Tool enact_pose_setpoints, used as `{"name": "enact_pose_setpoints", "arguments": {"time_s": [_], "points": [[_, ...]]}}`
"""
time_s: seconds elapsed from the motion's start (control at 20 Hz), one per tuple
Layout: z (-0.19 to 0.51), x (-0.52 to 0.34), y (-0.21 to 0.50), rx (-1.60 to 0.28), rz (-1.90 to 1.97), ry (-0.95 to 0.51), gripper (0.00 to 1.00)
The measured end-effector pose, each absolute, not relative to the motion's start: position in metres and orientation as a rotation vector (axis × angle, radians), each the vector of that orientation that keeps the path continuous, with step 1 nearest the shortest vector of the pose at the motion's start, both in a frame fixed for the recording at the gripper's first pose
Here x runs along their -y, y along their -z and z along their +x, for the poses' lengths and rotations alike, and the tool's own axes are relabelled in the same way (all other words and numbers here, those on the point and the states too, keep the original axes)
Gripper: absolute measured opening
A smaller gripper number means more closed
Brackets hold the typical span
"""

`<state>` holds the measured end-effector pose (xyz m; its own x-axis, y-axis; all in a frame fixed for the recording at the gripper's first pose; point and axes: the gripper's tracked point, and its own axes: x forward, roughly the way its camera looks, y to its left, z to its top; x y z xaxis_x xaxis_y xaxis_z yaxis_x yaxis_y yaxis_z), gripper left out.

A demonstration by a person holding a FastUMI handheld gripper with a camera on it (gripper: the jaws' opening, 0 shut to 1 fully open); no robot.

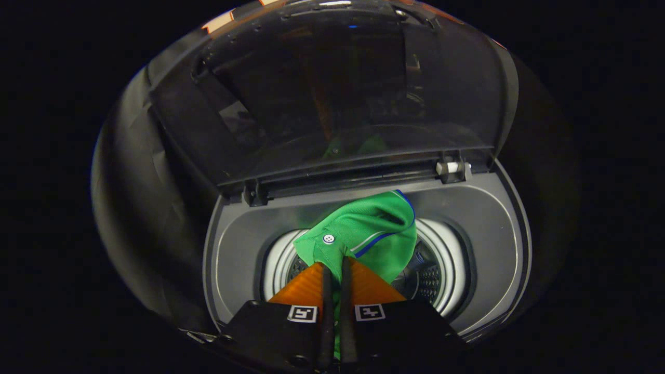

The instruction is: Put the clothes into the washing machine and then close the washing machine lid.

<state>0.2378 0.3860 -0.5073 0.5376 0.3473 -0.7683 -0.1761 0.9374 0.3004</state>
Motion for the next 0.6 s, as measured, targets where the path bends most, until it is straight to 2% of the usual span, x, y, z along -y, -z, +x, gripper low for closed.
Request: {"name": "enact_pose_setpoints", "arguments": {"time_s": [0.25,0.6], "points": [[0.227,-0.382,0.540,-1.019,0.177,-0.295,0.13],[0.226,-0.380,0.549,-1.037,0.156,-0.286,0.13]]}}
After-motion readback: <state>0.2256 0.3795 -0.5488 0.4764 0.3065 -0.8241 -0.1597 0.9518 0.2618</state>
